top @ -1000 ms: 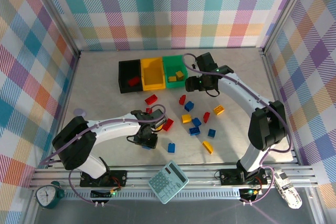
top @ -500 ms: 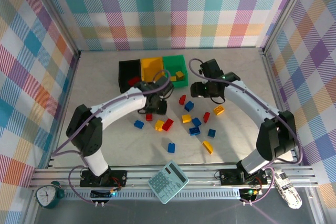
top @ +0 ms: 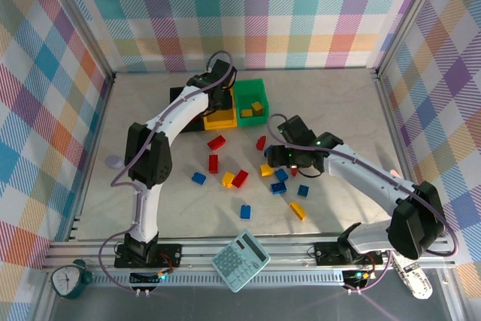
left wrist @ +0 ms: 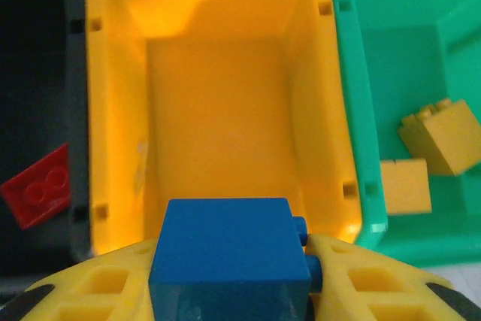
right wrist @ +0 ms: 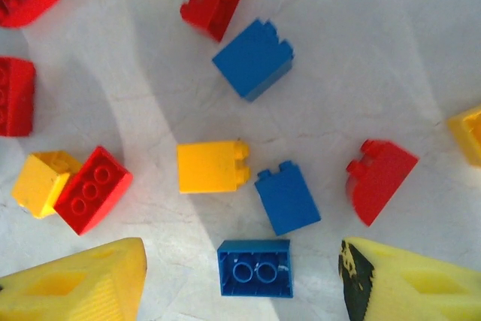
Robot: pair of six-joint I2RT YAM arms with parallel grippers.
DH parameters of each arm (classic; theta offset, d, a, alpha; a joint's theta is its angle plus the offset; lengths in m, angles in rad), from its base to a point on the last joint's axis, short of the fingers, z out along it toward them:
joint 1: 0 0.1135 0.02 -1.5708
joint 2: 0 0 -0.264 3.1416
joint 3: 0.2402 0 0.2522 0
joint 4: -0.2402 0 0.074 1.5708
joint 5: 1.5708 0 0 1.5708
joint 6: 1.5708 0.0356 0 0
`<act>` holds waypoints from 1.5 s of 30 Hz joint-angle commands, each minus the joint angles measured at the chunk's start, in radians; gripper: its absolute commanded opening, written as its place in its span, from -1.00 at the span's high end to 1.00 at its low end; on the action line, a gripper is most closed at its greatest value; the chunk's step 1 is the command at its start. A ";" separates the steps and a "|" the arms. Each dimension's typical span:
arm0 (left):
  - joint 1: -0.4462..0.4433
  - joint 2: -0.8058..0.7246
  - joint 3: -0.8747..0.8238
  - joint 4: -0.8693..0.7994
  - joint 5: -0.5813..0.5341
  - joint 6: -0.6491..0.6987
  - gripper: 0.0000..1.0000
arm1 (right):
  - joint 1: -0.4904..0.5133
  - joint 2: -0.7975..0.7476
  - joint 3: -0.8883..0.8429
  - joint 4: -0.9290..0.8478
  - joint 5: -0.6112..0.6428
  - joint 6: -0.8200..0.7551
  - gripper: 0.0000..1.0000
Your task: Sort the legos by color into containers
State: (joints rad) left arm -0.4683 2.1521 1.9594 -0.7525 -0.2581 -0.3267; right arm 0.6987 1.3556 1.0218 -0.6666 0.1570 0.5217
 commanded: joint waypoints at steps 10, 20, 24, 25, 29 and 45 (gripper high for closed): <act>0.062 0.124 0.153 0.027 0.029 0.042 -0.16 | 0.115 0.070 -0.012 0.010 0.019 0.092 -0.39; 0.071 -0.046 0.046 0.014 0.054 0.039 -0.51 | 0.273 0.149 0.010 -0.050 0.037 0.233 -0.39; 0.072 -0.195 -0.109 0.013 0.027 0.021 -0.53 | 0.366 0.201 0.034 -0.065 0.041 0.320 -0.39; 0.073 -0.235 -0.148 0.015 0.023 0.016 -0.53 | 0.387 0.214 0.041 -0.066 0.045 0.339 -0.39; 0.072 -0.384 -0.306 0.015 0.034 -0.006 -0.55 | 0.458 0.271 0.083 -0.061 0.051 0.401 -0.39; 0.072 -0.648 -0.506 -0.012 0.012 0.045 -0.61 | 0.541 0.510 0.268 -0.188 0.003 0.590 -0.35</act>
State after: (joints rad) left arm -0.4023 1.5475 1.4719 -0.7498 -0.2413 -0.3111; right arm 1.2217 1.8381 1.2476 -0.7784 0.1677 1.0561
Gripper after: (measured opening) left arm 0.804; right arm 0.679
